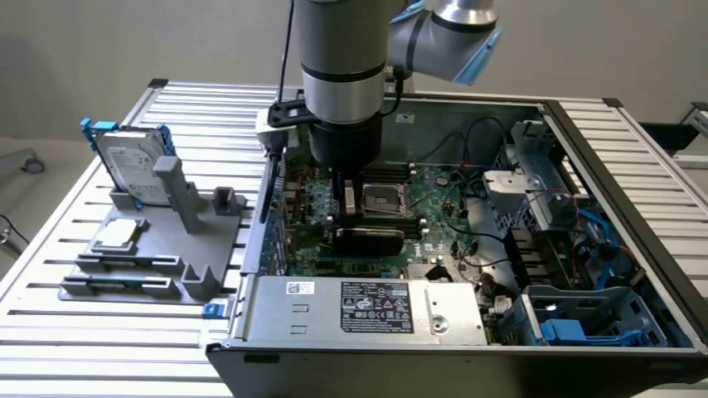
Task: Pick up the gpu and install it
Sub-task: 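Insert the gpu into the slot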
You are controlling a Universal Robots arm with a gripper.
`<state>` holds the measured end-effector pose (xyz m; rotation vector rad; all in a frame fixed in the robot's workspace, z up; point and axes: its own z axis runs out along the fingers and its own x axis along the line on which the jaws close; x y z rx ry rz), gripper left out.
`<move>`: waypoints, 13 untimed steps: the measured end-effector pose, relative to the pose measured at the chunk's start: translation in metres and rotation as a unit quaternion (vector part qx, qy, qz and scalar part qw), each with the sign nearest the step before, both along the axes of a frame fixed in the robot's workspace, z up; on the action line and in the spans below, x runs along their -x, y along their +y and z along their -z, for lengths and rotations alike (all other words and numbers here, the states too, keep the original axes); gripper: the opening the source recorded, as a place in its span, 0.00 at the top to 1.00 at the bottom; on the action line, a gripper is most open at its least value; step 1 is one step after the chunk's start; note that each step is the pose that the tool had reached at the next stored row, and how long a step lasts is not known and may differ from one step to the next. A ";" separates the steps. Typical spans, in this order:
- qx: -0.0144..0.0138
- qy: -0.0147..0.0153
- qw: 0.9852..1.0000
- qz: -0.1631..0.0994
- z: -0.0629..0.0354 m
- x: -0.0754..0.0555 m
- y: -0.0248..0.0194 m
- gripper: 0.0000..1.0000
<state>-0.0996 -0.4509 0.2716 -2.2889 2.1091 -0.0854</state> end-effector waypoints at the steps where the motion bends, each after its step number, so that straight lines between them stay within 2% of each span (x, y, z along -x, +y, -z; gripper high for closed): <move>1: 0.000 0.000 1.000 0.000 0.0004 0.000 0.0000 0.89; 13: 0.000 0.000 1.000 0.001 0.0058 0.000 0.0000 0.89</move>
